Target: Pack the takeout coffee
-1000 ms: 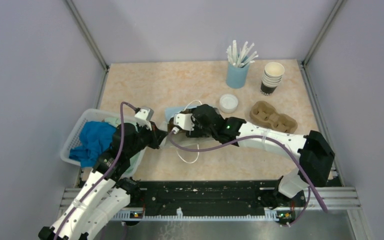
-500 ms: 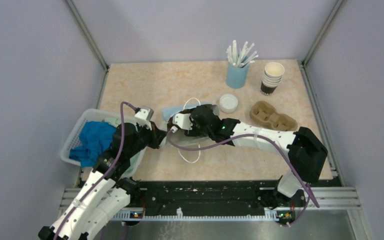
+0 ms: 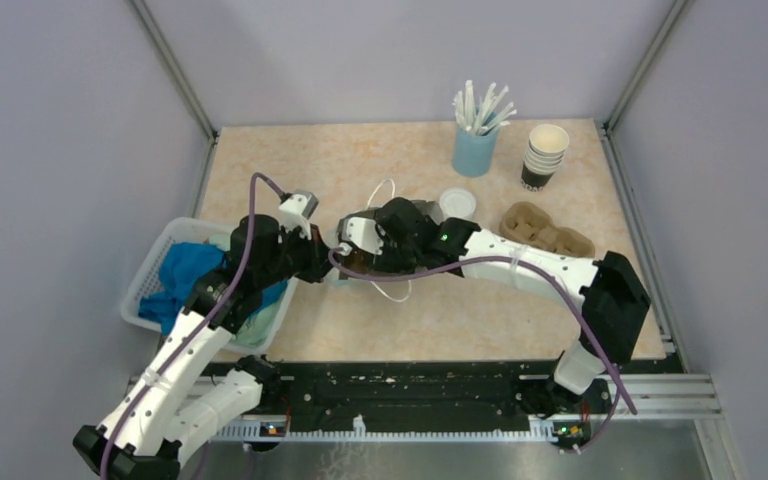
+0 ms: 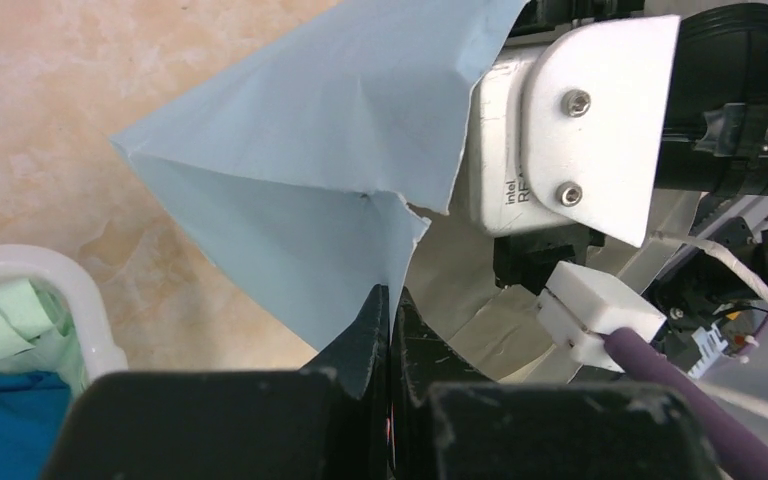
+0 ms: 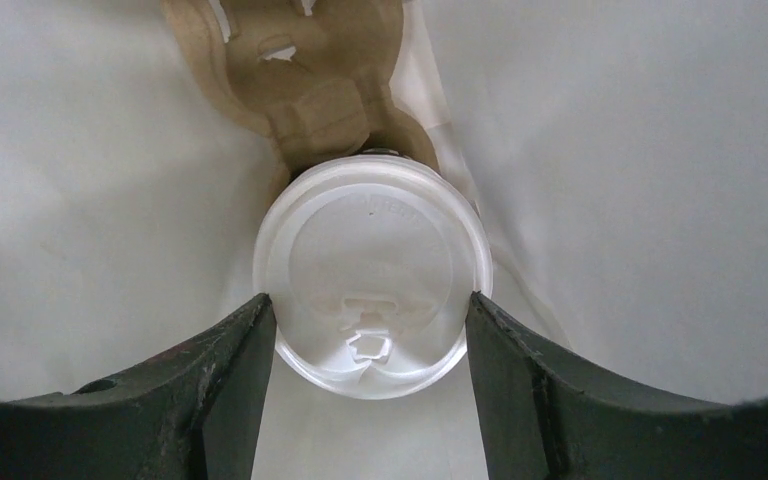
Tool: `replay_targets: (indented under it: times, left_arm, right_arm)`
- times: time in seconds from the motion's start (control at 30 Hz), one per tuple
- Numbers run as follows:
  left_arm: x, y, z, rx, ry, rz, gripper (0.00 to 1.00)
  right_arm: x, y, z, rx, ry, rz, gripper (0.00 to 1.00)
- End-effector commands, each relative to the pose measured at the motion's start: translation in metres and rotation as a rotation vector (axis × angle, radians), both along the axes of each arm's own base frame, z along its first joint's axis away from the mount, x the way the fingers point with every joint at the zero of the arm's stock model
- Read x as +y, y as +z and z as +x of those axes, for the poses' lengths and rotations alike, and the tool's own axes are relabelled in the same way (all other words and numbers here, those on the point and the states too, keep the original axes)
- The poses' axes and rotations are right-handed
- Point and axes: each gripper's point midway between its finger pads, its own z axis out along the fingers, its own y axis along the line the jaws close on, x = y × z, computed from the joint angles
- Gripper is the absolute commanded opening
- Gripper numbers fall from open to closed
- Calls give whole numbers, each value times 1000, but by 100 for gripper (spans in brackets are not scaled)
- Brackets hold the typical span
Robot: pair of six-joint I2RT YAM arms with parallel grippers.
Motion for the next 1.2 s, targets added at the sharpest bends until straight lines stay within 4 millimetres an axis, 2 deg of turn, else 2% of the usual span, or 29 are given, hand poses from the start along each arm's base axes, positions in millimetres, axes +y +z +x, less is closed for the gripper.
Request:
replay_targets:
  times: [0.0, 0.2, 0.3, 0.43, 0.6, 0.77, 0.97, 1.17]
  left_arm:
    - [-12, 23, -9, 20, -60, -53, 0]
    - [-13, 34, -12, 51, -53, -69, 0]
    - [-10, 42, -11, 60, -29, -68, 0]
    - [-5, 42, -5, 89, 26, -49, 0]
    - [4, 34, 8, 140, 113, 9, 0]
    - [15, 36, 21, 144, 196, 60, 2]
    - [14, 55, 36, 118, 225, 67, 15]
    - [21, 63, 41, 96, 260, 86, 27]
  right_arm:
    - [-4, -8, -28, 189, 5, -7, 64]
    - [-16, -20, -60, 367, -46, -13, 64]
    - [-16, -21, -77, 458, -46, 2, 64]
    - [-19, -28, -93, 564, -63, -32, 64]
    - [-20, -44, -97, 613, -101, -65, 64]
    - [-19, -64, -102, 657, -113, -86, 64]
    - [-20, -88, -100, 673, -130, -138, 63]
    - [-25, -109, -100, 681, -130, -185, 63]
